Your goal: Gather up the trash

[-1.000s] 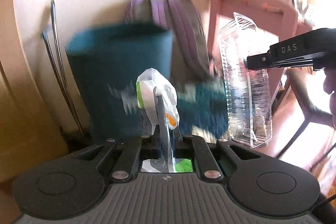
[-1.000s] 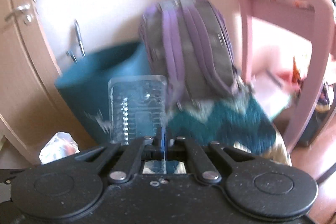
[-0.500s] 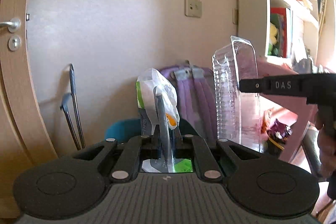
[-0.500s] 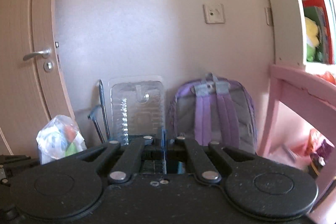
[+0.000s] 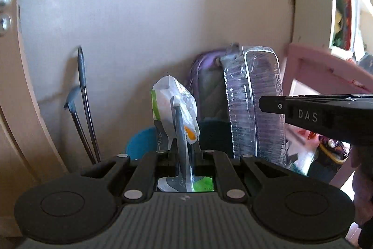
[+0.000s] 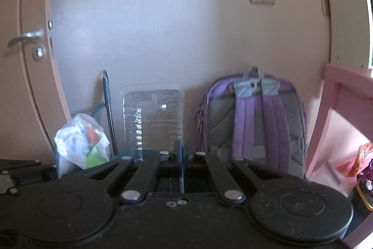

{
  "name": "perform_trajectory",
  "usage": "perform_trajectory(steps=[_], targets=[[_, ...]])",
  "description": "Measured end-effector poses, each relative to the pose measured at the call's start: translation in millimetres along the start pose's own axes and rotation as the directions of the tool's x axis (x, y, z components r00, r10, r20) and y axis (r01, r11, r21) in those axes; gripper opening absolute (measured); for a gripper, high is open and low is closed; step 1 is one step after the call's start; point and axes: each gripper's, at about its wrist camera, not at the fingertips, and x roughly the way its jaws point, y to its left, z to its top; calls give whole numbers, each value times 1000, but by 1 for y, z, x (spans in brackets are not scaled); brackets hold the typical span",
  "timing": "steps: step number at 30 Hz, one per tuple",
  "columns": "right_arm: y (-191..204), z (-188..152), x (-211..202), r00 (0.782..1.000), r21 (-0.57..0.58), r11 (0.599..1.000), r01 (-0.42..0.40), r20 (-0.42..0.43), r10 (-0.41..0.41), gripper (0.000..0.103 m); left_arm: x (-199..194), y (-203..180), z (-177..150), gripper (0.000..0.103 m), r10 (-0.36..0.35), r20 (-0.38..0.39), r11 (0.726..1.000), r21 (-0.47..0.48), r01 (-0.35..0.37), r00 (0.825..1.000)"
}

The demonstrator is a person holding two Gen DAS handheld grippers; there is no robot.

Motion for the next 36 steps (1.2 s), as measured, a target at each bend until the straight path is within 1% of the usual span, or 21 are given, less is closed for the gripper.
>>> perform_trajectory(steps=[3,8,11,13,15,17,19,22,24,26,27,29,32,36], targets=[[3,-11,19,999,-8,1000,4,-36,-5,0,22,3,-7,9,5,-47,1000,-11,-5,999],[5,-30,45,995,-17,1000,1,-98,-3,0,55,10,-18,9,5,-125,999,-42,-10,992],[7,-45,56,990,-45,999,-5,-144,-2,0,72,10,-25,9,-3,-185,999,-43,-5,983],[8,-54,61,983,-62,998,-17,-182,5,0,83,9,-29,9,-21,-233,999,-44,11,972],[10,-62,65,979,-86,996,-2,-205,-16,0,90,7,-32,9,-19,-258,999,-37,10,966],[10,-66,70,969,-101,995,-3,-244,-22,0,94,5,-34,9,-25,-278,1000,-25,19,960],[11,-68,69,968,-116,993,-6,-252,-23,0,100,4,-35,9,-13,-304,1000,-21,7,952],[17,-68,68,961,-135,991,-15,-276,-23,2,101,4,-32,11,-34,-324,999,-31,25,945],[19,-67,66,956,-139,990,-19,-292,-23,5,102,3,-32,14,-15,-344,1000,-21,8,939],[20,-67,62,951,-141,990,-30,-308,-15,8,101,3,-33,16,-21,-366,999,-31,10,930],[21,-66,59,951,-143,989,-31,-308,-15,11,99,4,-33,16,-26,-369,999,-38,13,929],[21,-65,53,951,-139,990,-33,-309,-11,19,92,3,-33,17,-24,-367,999,-41,9,930],[21,-61,40,952,-131,991,-41,-307,-1,22,80,0,-33,17,-10,-364,1000,-23,2,932],[20,-55,16,958,-124,991,-48,-286,11,26,56,-6,-28,17,-8,-338,1000,-19,2,941]])
